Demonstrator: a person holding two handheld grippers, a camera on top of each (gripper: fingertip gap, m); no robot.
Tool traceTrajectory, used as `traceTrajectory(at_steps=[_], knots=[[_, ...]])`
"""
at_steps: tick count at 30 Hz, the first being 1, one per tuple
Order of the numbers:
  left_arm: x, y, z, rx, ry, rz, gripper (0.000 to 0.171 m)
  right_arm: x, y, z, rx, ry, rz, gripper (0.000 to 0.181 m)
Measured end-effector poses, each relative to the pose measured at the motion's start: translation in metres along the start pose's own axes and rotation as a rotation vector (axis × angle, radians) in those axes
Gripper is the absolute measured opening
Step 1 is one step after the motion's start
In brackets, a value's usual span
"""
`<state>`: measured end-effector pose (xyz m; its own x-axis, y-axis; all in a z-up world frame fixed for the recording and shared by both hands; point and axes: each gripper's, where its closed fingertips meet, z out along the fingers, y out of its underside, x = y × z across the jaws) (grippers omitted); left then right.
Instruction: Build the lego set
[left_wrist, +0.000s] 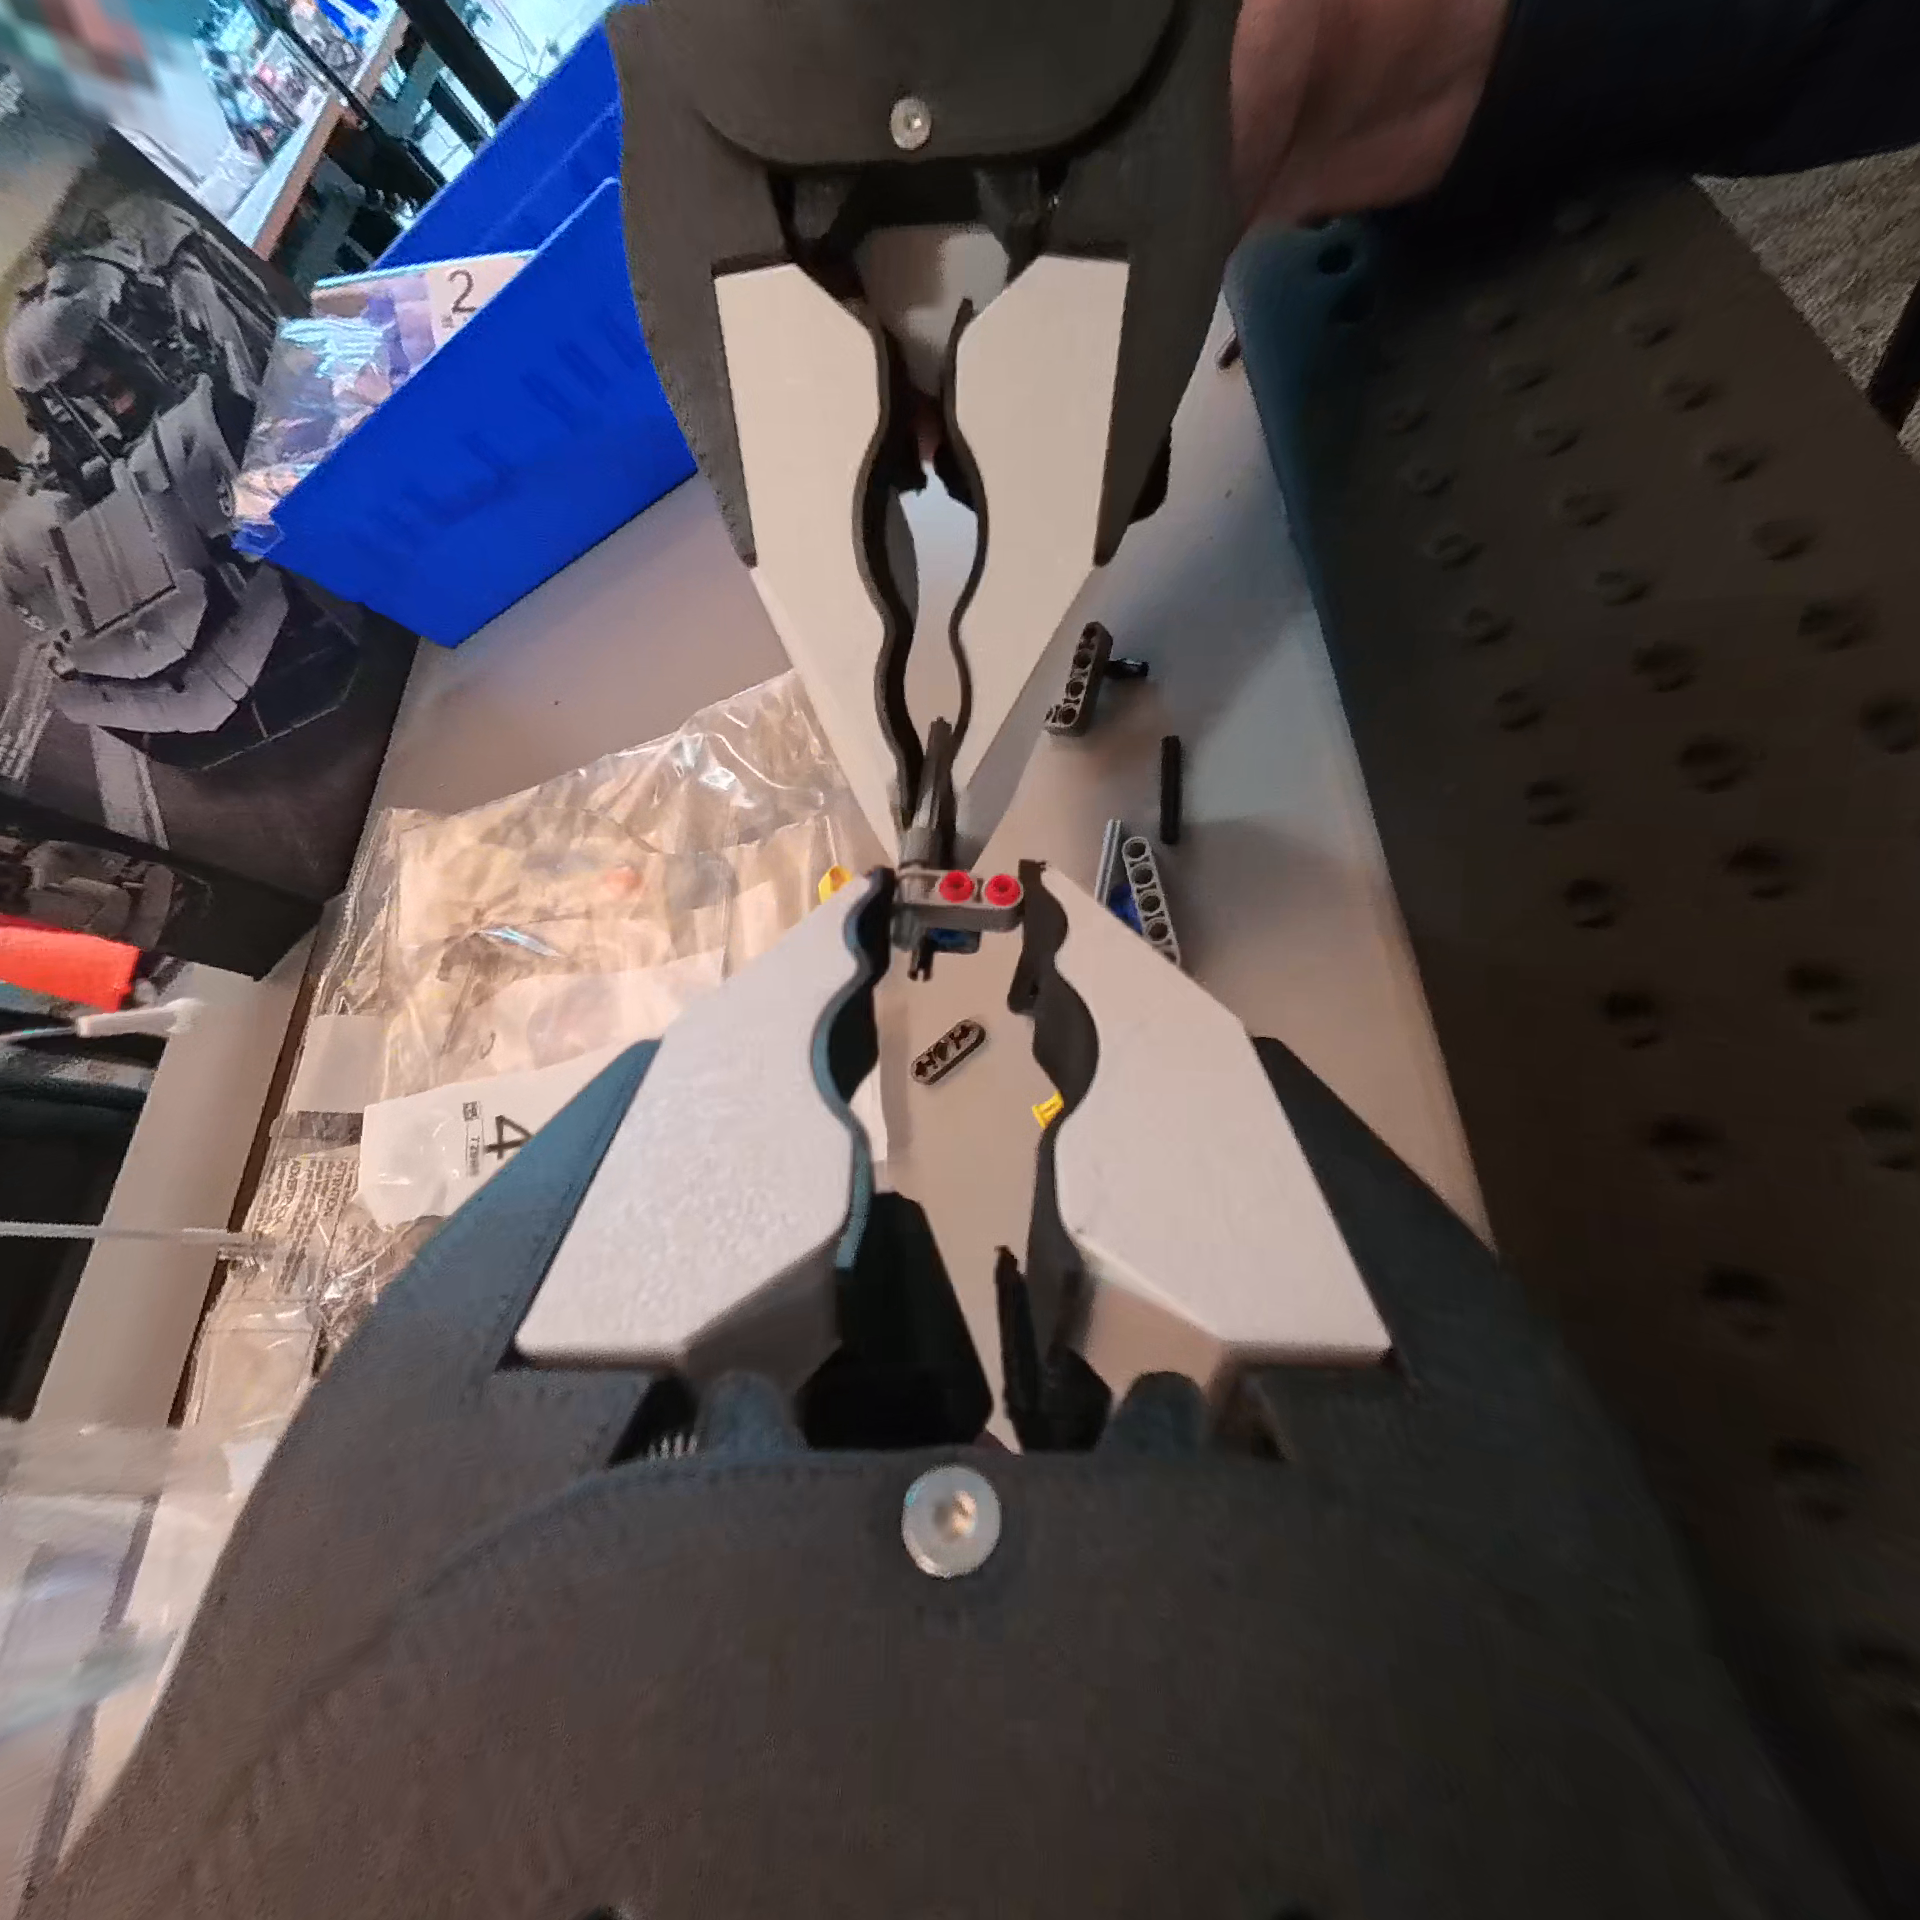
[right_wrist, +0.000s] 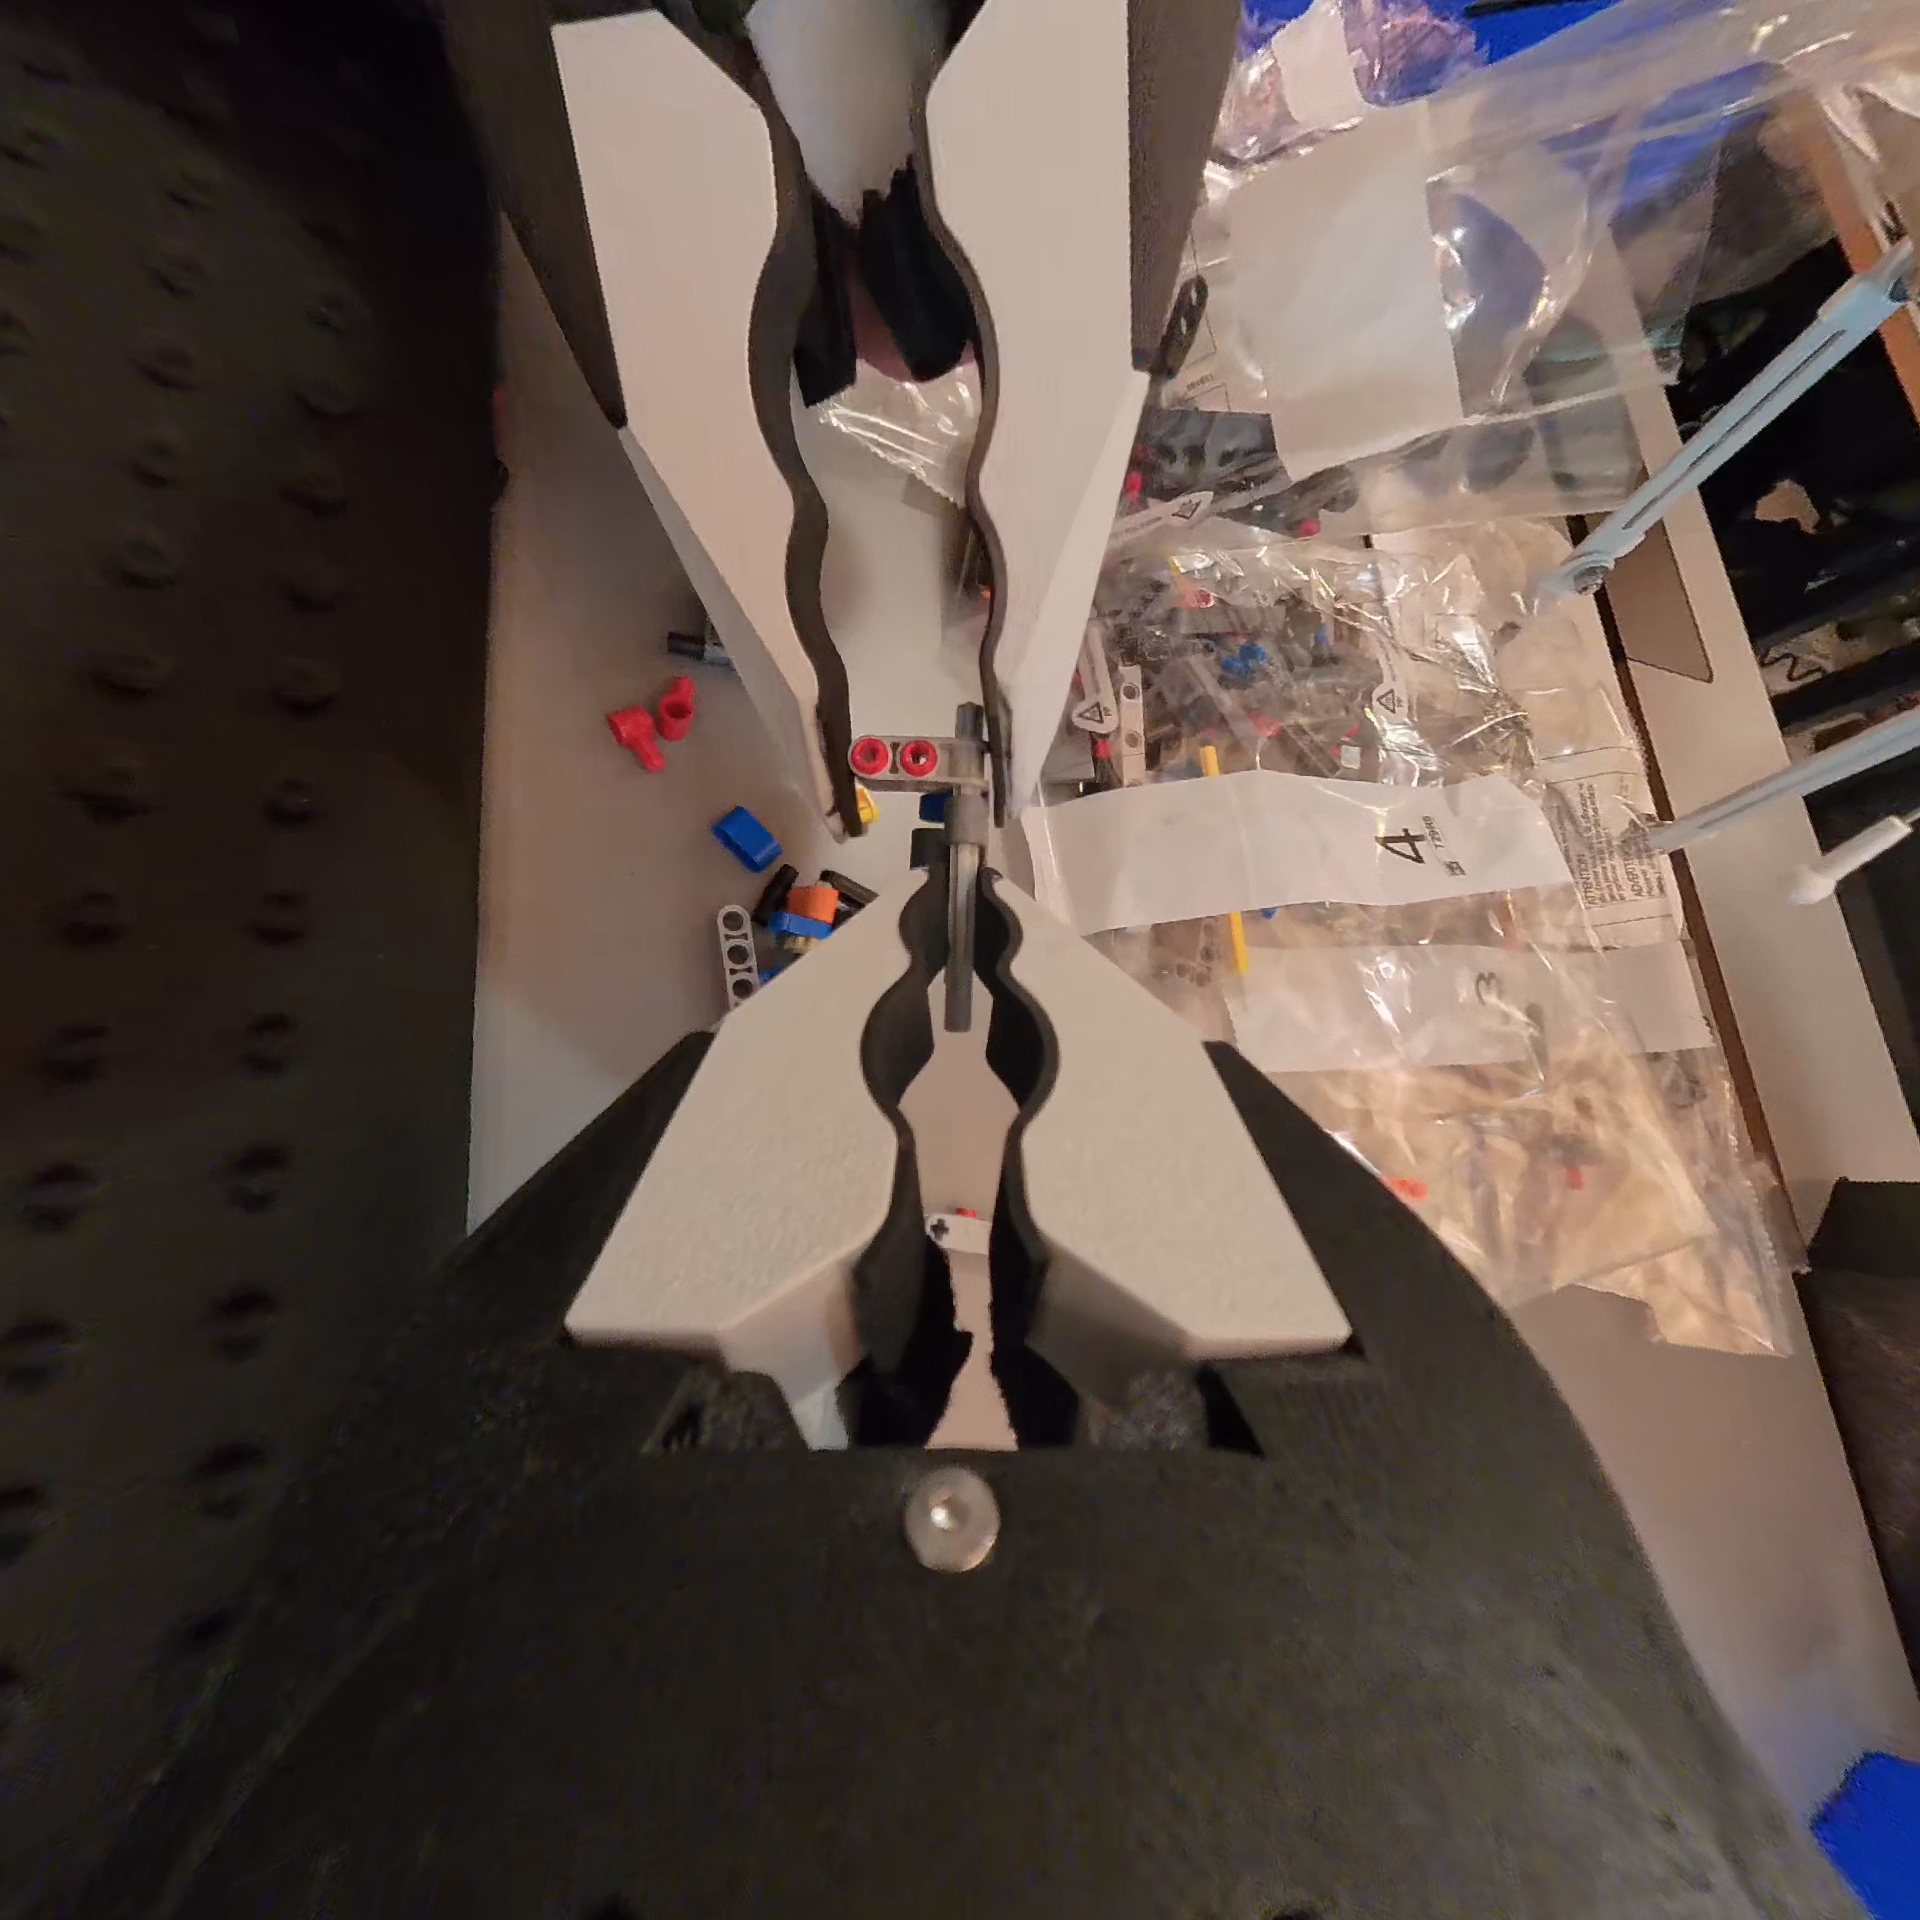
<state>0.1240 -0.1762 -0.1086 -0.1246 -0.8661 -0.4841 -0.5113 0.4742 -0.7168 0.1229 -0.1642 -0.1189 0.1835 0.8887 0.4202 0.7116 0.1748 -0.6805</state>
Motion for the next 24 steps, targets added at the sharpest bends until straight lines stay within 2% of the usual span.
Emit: traceTrajectory(at_steps=[5,17,18,19,20,21,22,24], knots=[[0.001,0.004,0.000,-0.042,-0.007,0.025,0.024,0.000,0.003,0.003,-0.020,0.006,-0.008,0.002],[-0.004,-0.012,-0.012,0.075,0.015,-0.086,0.024,0.001,-0.010,-0.010,0.085,-0.005,0.023,0.003],[-0.010,-0.009,-0.015,0.066,-0.011,-0.097,0.023,0.005,-0.004,-0.011,0.062,0.008,0.030,0.003],[-0.027,0.002,-0.026,0.044,-0.088,-0.118,0.024,0.014,0.021,-0.013,-0.047,0.054,0.023,0.002],[-0.040,0.000,-0.045,0.135,-0.096,-0.203,0.023,0.016,0.030,-0.019,-0.028,0.039,0.070,0.002],[-0.046,-0.006,-0.059,0.212,-0.089,-0.252,0.023,0.014,0.014,-0.027,0.079,0.002,0.103,0.002],[-0.044,-0.001,-0.058,0.175,-0.100,-0.225,0.023,0.014,0.005,-0.028,0.097,0.006,0.085,0.002],[-0.026,0.005,-0.037,0.100,-0.034,-0.195,0.024,0.012,0.014,-0.015,0.018,0.012,0.065,0.002]])
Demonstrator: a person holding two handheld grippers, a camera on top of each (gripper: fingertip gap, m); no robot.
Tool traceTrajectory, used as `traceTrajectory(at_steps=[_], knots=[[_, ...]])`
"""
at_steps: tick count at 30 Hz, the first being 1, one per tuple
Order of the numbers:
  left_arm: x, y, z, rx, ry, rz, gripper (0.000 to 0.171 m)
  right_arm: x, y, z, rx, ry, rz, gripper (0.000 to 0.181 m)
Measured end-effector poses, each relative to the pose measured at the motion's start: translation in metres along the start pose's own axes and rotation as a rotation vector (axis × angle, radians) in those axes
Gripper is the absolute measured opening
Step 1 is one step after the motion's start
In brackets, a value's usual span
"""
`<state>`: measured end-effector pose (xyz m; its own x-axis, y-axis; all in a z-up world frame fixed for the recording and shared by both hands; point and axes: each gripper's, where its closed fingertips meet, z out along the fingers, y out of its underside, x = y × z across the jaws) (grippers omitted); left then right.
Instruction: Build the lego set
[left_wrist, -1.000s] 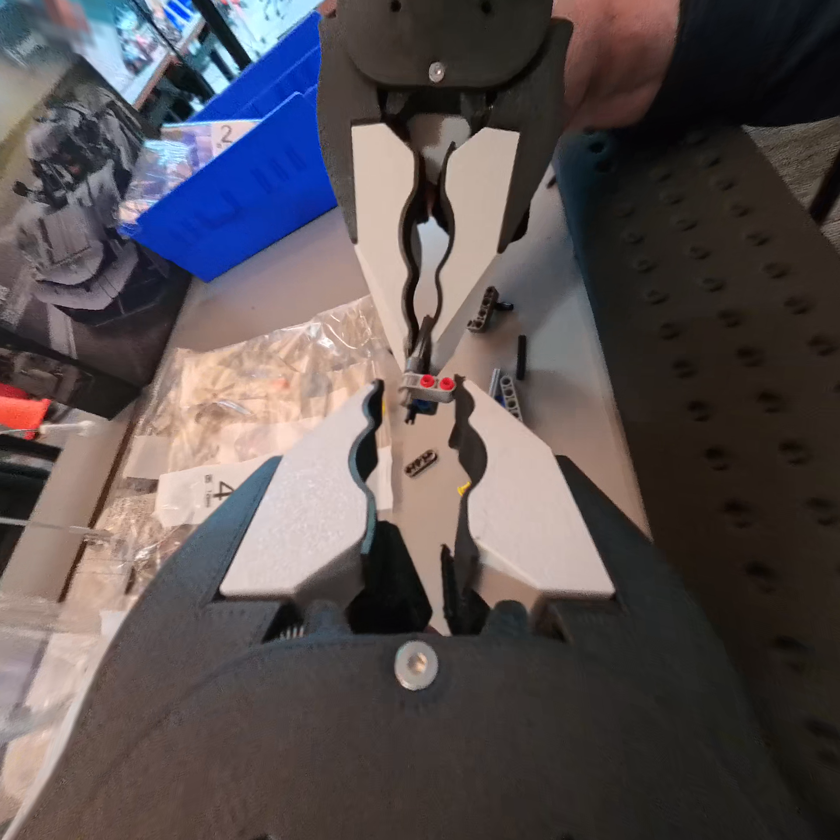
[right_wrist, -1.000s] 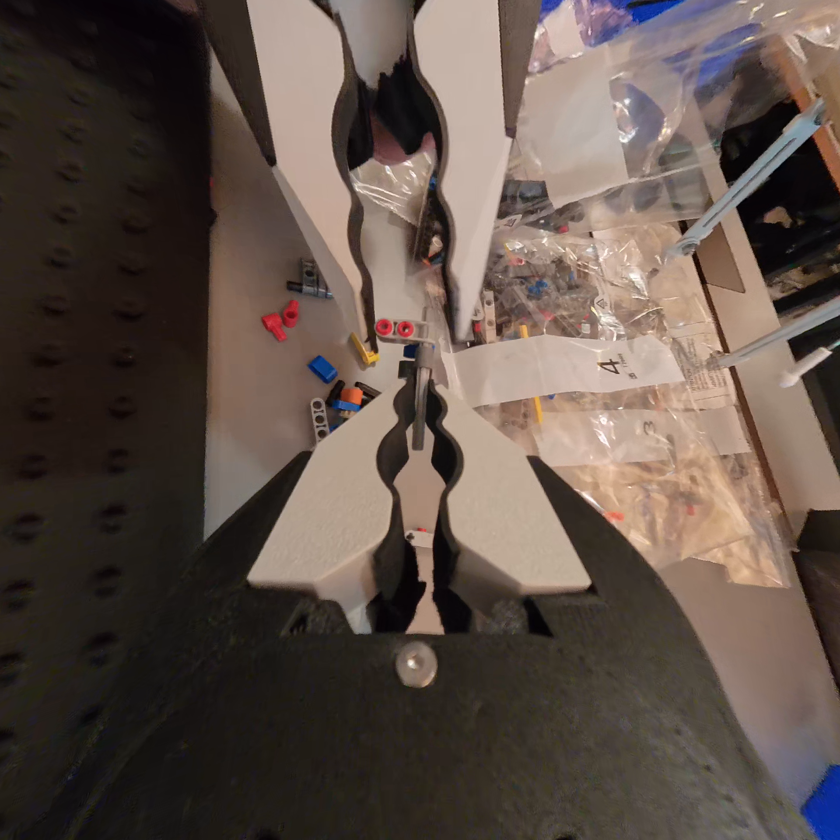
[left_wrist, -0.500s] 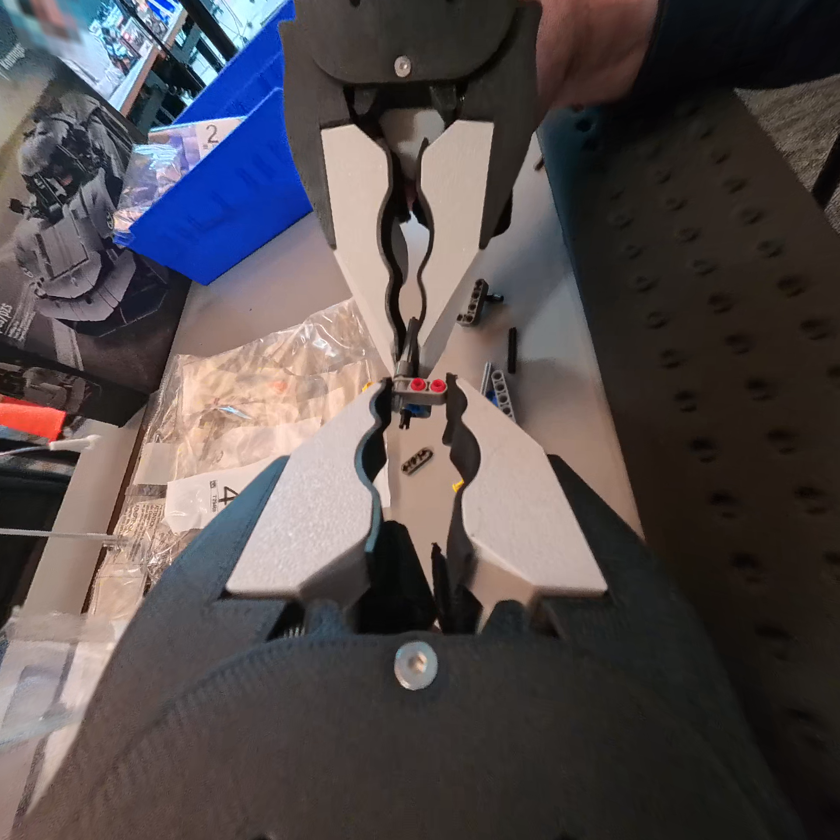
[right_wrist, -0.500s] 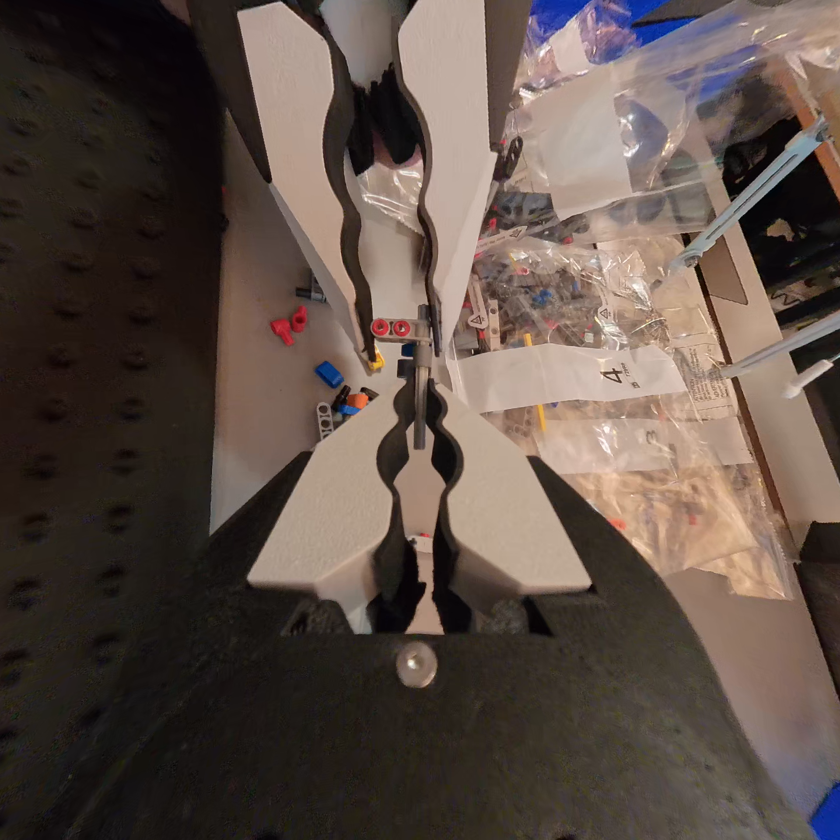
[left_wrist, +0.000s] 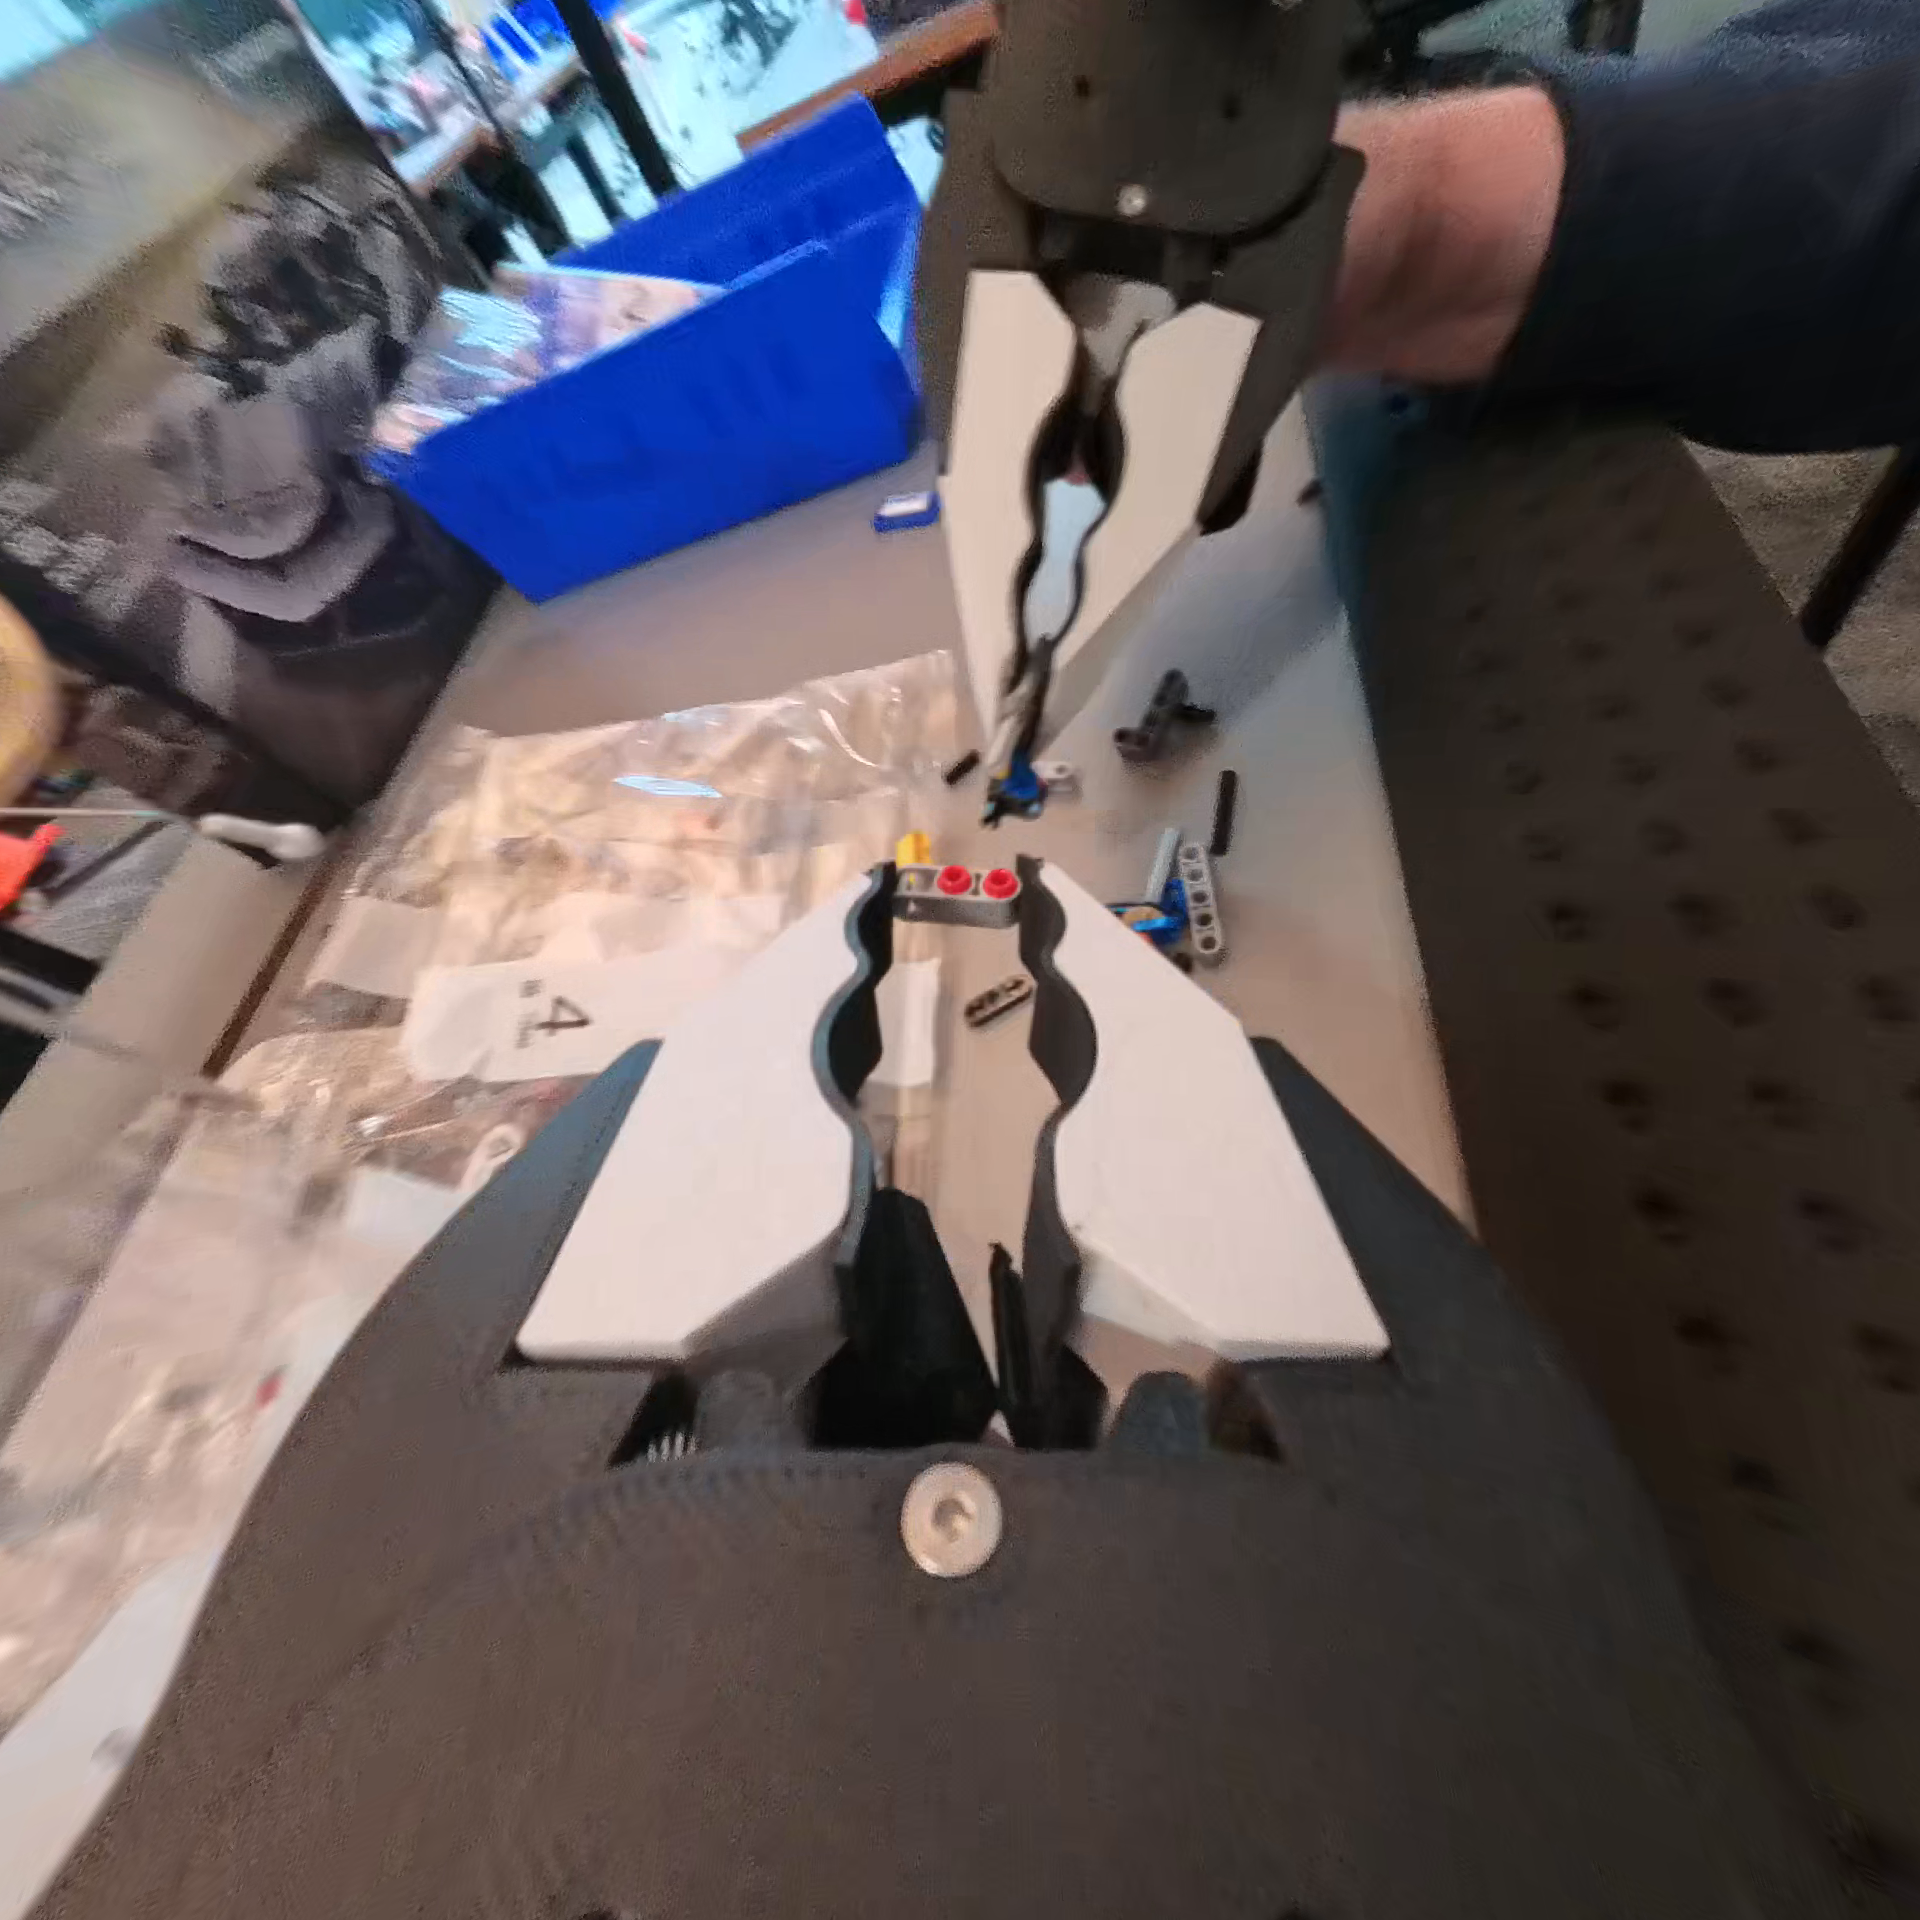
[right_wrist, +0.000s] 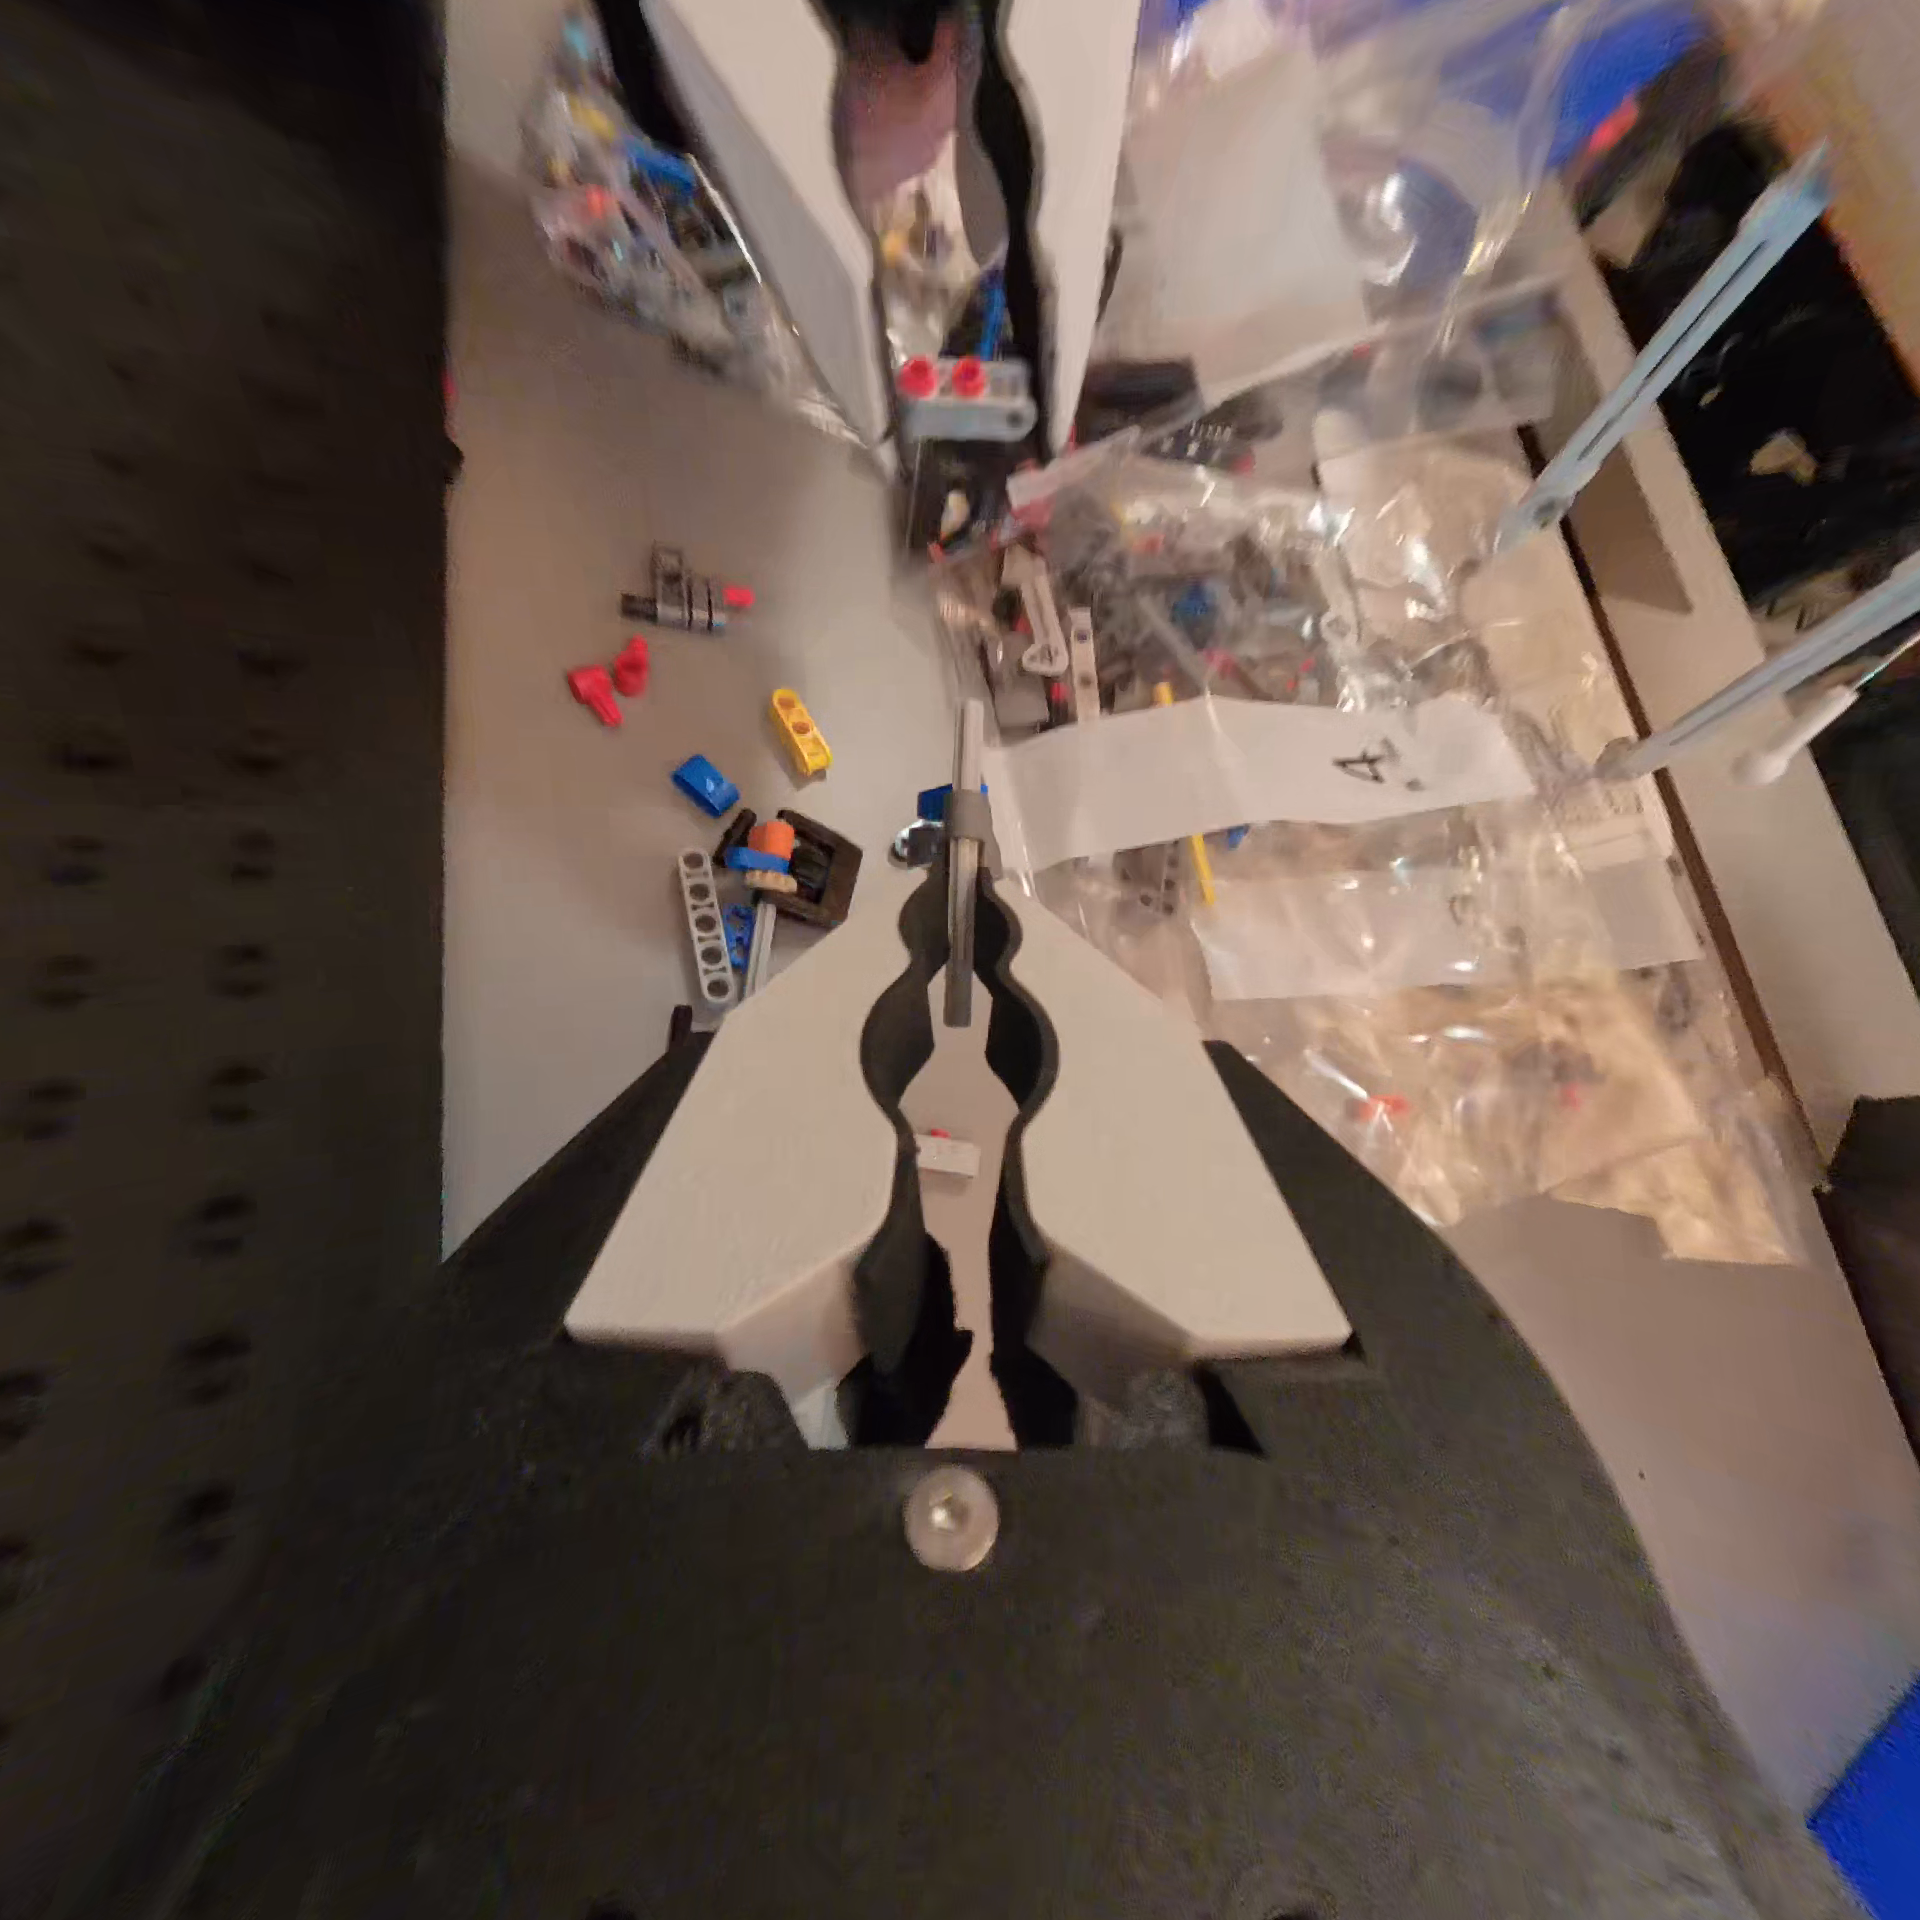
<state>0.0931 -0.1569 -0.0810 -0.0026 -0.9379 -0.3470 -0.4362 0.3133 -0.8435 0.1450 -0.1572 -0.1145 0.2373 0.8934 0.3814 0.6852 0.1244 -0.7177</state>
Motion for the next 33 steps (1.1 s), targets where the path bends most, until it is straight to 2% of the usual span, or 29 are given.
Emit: traceTrajectory(at_steps=[3,7,13,17,21,26,31,33], knots=[[0.001,-0.002,0.002,0.024,0.010,0.003,0.024,0.002,-0.001,-0.004,0.039,-0.001,0.046,0.001],[0.005,0.015,0.013,-0.065,0.025,0.015,0.024,-0.006,0.024,0.015,-0.085,-0.082,0.117,0.002],[0.013,0.038,0.026,-0.182,0.069,-0.003,0.024,-0.001,-0.001,0.002,0.119,-0.158,0.268,0.001],[0.013,0.051,0.031,-0.239,0.074,-0.032,0.033,-0.005,-0.007,0.000,0.168,-0.209,0.310,0.002],[0.013,0.036,0.032,-0.169,0.065,-0.055,0.046,-0.007,-0.008,0.004,0.149,-0.190,0.259,0.001],[0.016,0.015,0.038,-0.071,0.082,-0.084,0.045,-0.015,-0.013,0.012,0.124,-0.180,0.178,0.002],[0.028,0.008,0.046,-0.062,0.119,-0.044,0.020,-0.019,-0.018,0.018,0.098,-0.143,0.106,0.001],[0.027,0.006,0.045,-0.045,0.120,-0.058,0.018,-0.017,-0.020,0.016,0.107,-0.123,0.091,0.001]])
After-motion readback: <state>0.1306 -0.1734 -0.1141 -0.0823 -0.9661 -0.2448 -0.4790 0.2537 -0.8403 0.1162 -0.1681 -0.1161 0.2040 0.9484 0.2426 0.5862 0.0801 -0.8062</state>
